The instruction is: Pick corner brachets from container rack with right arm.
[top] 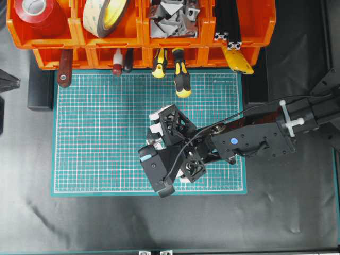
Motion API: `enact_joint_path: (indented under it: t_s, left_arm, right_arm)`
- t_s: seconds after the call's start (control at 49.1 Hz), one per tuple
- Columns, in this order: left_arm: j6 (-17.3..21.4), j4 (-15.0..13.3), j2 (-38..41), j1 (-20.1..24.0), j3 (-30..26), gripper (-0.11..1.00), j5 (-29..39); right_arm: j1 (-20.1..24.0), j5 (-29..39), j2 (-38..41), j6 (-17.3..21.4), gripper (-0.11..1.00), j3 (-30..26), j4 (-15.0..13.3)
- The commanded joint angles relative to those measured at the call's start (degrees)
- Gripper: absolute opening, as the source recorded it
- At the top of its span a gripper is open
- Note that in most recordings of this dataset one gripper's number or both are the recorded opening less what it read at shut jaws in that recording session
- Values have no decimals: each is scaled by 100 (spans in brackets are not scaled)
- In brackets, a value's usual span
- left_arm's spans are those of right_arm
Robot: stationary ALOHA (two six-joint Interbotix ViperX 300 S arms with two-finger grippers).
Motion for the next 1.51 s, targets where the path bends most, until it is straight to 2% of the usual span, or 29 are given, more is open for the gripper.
enact_joint_path:
  t_s: [0.0, 0.041, 0.143, 0.183, 0.285, 0.489, 0.753, 1.1, 1.303, 1.486]
  left_arm:
    - [-18, 18, 44, -9, -149, 0, -26]
    - [-35, 18, 44, -9, -158, 0, -26]
    - [-44, 18, 44, -9, -167, 0, -26]
    - [-44, 18, 35, -9, -167, 0, -26]
    - [-35, 18, 26, -9, -176, 0, -26]
    - [-44, 18, 35, -9, -167, 0, -18]
    - [-26, 18, 18, -9, -176, 0, 114]
    - [62, 18, -88, -18, -123, 0, 141]
    - [123, 18, -290, -53, -79, 0, 492]
    - [123, 18, -422, -53, -53, 0, 703]
  right_arm:
    - [-26, -44, -88, 18, 56, -158, 26]
    - [-26, -62, -88, 18, 59, -158, 26]
    - [-18, -79, -97, 26, 81, -149, 35]
    - [-18, -97, -105, 44, 84, -149, 62]
    - [-26, -158, -132, 202, 82, -141, 167]
    - [9, -44, -536, 598, 82, -18, 167]
    - [237, 35, -2188, 1081, 82, 747, 167]
    - [255, 18, -4043, 1389, 81, 1802, 167]
    - [229, 18, -4825, 1846, 81, 2109, 158]
    - [158, -18, -5467, 1960, 81, 2285, 167]
